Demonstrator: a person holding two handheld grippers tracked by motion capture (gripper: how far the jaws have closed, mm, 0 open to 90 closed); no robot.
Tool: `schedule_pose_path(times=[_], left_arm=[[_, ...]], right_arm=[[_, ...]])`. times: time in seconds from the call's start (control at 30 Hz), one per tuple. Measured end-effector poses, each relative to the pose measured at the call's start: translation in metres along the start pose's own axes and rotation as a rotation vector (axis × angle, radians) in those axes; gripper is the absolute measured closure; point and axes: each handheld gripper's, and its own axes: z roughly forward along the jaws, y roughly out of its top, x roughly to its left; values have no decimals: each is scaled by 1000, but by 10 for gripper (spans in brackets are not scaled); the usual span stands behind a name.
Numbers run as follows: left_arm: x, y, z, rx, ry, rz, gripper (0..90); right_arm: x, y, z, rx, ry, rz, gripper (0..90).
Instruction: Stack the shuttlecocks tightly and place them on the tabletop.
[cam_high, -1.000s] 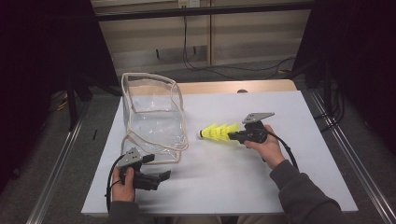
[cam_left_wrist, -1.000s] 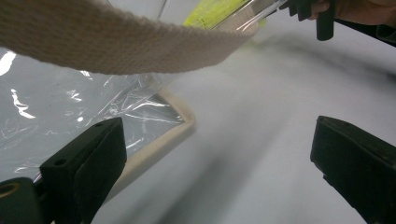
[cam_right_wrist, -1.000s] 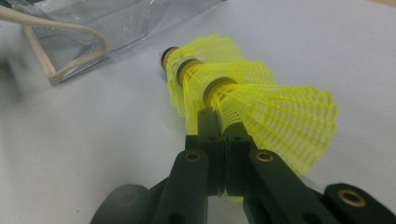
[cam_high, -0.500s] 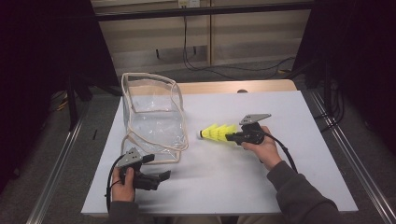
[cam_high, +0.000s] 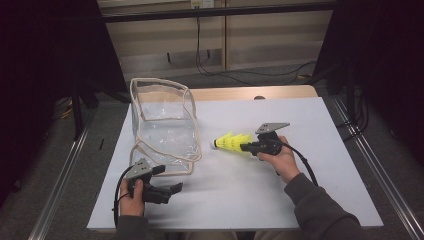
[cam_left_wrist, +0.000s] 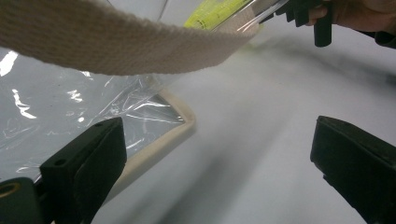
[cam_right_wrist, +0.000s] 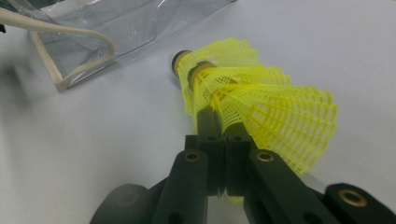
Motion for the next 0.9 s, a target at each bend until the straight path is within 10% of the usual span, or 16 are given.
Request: schedule_pose_path(times=[0.9], left_arm=[[0, 0, 0, 3, 1, 4, 36]], right_arm=[[9, -1, 6, 0, -4, 18, 872]])
